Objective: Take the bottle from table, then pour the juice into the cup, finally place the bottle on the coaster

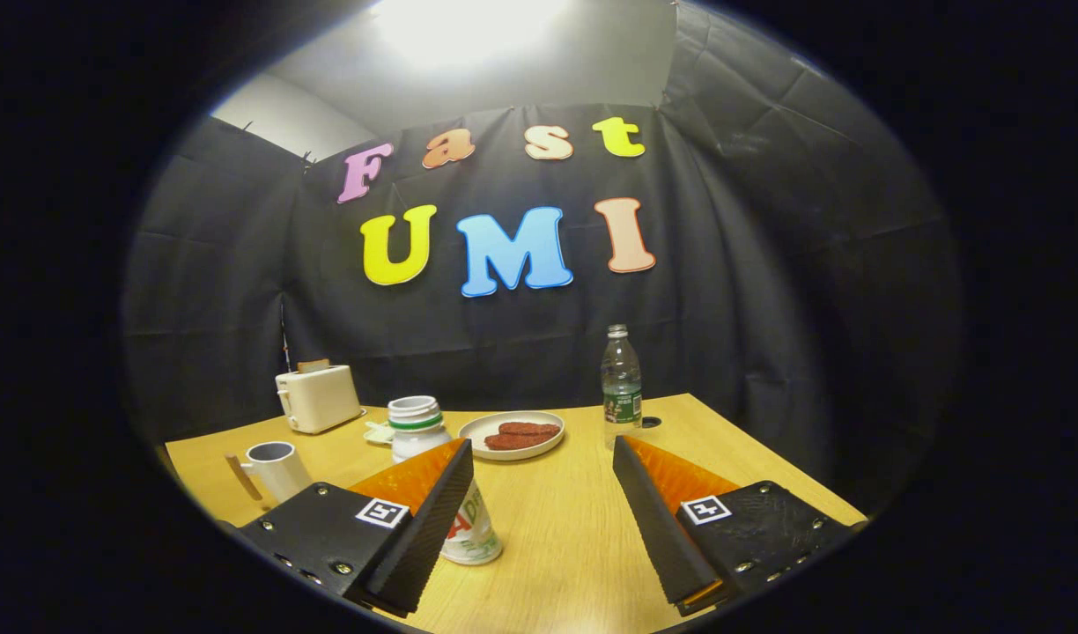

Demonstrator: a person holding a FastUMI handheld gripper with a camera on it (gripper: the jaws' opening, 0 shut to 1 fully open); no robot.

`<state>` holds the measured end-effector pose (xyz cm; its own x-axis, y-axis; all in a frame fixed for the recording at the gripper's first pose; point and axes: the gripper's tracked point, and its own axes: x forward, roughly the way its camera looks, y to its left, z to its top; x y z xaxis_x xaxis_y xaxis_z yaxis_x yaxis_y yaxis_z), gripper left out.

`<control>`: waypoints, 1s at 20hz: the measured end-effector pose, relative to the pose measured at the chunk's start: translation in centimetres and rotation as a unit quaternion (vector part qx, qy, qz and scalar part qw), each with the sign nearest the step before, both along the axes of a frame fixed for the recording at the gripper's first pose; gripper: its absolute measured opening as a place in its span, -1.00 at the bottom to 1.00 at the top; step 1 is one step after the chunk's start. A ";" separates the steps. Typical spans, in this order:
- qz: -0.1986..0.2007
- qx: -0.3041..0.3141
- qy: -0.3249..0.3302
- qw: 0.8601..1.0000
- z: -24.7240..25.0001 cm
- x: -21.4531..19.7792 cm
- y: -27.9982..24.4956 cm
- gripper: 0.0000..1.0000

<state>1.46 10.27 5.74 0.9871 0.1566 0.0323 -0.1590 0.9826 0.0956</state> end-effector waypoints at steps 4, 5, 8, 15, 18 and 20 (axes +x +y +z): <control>0.030 -0.009 0.004 1.000 -1.5 -0.9 3.5 0.93; 0.038 -0.010 0.008 0.999 -1.9 -0.8 4.4 0.93; 0.050 -0.012 0.020 0.998 -3.4 0.1 6.1 0.94; 0.058 -0.007 0.044 0.997 -6.0 3.3 8.0 0.94; 0.055 -0.001 0.055 0.997 -6.7 4.4 8.4 0.94; 0.046 -0.002 0.054 0.997 -6.5 4.5 8.1 0.68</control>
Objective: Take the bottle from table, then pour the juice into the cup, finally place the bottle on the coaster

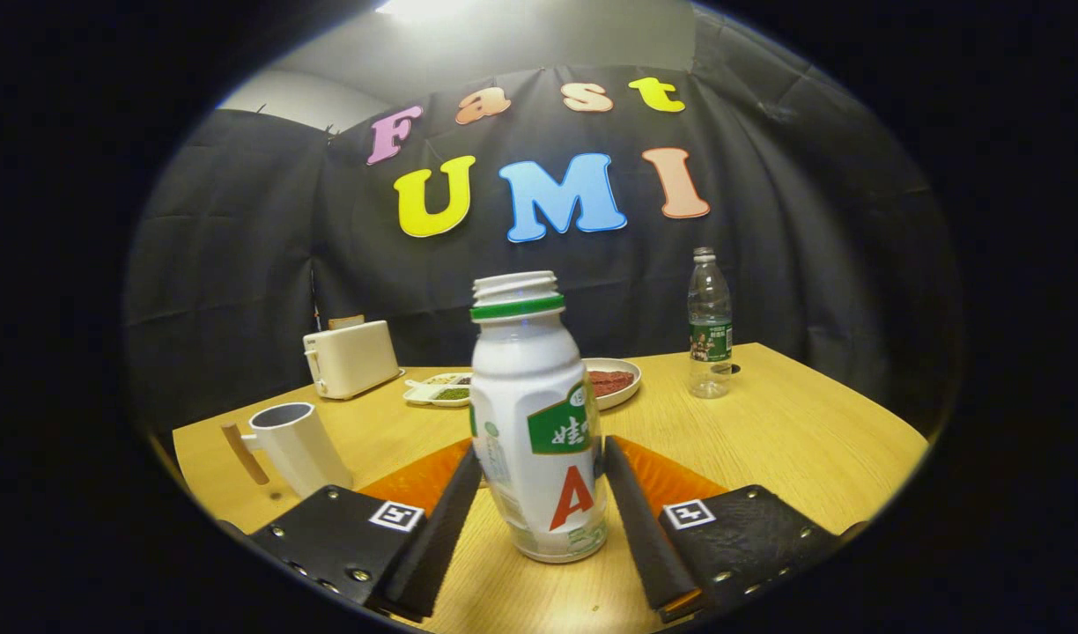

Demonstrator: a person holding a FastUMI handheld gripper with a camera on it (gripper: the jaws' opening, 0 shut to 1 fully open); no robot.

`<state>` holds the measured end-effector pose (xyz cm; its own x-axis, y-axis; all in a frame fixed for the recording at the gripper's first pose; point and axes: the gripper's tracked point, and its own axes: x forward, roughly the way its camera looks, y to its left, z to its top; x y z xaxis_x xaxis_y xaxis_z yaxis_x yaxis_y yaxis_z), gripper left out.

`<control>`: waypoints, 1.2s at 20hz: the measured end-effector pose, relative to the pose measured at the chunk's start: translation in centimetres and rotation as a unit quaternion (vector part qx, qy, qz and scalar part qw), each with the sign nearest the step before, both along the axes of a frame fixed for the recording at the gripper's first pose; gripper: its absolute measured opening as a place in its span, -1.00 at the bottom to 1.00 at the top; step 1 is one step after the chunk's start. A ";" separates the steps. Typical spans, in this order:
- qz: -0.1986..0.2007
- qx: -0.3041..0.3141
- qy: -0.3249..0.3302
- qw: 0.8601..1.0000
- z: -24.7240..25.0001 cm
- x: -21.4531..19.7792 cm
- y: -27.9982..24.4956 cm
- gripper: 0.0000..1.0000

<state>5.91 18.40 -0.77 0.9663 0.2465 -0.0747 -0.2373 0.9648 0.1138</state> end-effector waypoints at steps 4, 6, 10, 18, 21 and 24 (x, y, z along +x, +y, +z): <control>-0.010 -0.029 -0.001 1.000 0.0 0.3 0.2 0.55; -0.006 -0.047 0.000 0.999 0.1 0.2 0.5 0.49; -0.012 -0.095 -0.009 0.995 0.6 0.0 1.0 0.49; -0.023 -0.254 -0.082 0.963 4.5 -0.6 4.3 0.49; -0.025 -0.313 -0.114 0.943 6.0 -0.7 6.0 0.48; -0.023 -0.364 -0.142 0.920 7.1 -0.6 7.7 0.49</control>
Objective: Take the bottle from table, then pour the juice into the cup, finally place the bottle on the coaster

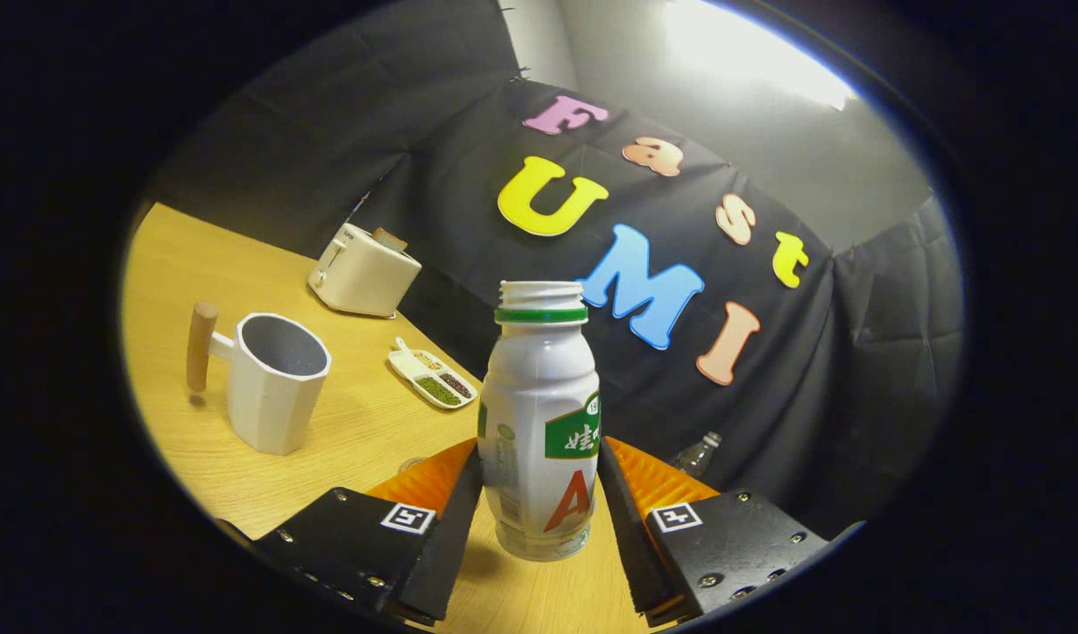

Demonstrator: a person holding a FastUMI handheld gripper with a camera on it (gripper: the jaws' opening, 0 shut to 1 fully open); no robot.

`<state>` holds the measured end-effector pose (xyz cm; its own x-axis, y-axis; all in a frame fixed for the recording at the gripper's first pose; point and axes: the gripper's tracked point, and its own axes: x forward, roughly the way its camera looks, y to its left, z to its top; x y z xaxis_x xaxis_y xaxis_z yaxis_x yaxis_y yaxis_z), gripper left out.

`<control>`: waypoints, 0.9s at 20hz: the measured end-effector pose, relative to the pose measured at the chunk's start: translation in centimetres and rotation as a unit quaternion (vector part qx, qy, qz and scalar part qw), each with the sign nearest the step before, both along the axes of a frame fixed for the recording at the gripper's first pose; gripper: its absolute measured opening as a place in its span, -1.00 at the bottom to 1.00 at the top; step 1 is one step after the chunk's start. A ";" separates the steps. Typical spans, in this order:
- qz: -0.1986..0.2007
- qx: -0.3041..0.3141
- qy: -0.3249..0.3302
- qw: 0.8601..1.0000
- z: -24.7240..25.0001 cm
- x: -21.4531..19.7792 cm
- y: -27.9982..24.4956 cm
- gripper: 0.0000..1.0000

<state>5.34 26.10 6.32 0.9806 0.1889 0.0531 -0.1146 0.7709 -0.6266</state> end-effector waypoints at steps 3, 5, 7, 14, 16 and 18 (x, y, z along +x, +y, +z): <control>0.000 -0.046 -0.022 0.999 0.7 0.2 1.4 0.49; -0.002 -0.079 -0.042 0.996 1.4 0.3 2.0 0.48; -0.007 -0.121 -0.067 0.990 2.0 0.2 2.6 0.48; -0.016 -0.233 -0.121 0.965 2.1 -0.9 5.1 0.48; -0.019 -0.255 -0.129 0.958 1.9 -0.9 5.4 0.48; -0.021 -0.275 -0.134 0.952 1.8 -1.0 5.7 0.48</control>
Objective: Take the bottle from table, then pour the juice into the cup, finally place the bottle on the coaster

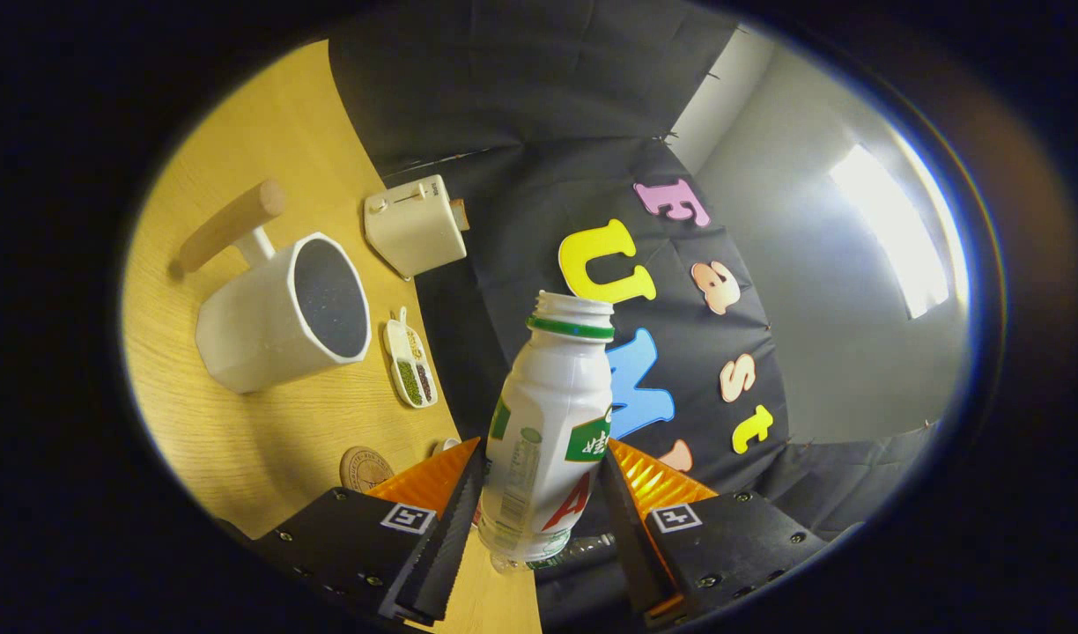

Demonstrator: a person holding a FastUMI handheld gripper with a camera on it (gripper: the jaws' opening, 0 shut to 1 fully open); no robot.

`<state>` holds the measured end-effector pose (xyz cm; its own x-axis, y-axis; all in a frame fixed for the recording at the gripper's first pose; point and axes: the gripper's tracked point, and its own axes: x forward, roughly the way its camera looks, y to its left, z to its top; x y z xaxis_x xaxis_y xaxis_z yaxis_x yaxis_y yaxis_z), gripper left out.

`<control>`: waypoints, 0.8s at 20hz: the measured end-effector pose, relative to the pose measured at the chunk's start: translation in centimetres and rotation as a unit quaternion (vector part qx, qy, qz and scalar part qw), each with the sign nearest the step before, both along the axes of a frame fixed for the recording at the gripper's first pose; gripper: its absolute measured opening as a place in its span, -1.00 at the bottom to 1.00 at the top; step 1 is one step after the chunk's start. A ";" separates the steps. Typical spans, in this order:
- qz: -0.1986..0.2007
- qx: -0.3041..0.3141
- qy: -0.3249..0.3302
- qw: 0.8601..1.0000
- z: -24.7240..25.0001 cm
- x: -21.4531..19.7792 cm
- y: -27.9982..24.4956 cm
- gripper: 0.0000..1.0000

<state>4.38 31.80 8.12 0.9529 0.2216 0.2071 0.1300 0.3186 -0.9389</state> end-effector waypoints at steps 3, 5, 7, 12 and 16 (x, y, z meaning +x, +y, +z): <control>-0.009 -0.039 -0.019 0.999 0.1 -0.2 0.2 0.48; -0.012 -0.069 -0.032 0.997 0.0 -0.4 0.5 0.48; -0.014 -0.091 -0.036 0.995 -0.4 -0.4 0.9 0.48; -0.016 -0.129 -0.044 0.991 -0.9 -0.7 1.3 0.48; -0.016 -0.156 -0.052 0.986 -1.1 -0.5 1.8 0.48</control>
<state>3.90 33.62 7.00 0.9375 0.2607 0.2306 0.2362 0.0104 -0.9717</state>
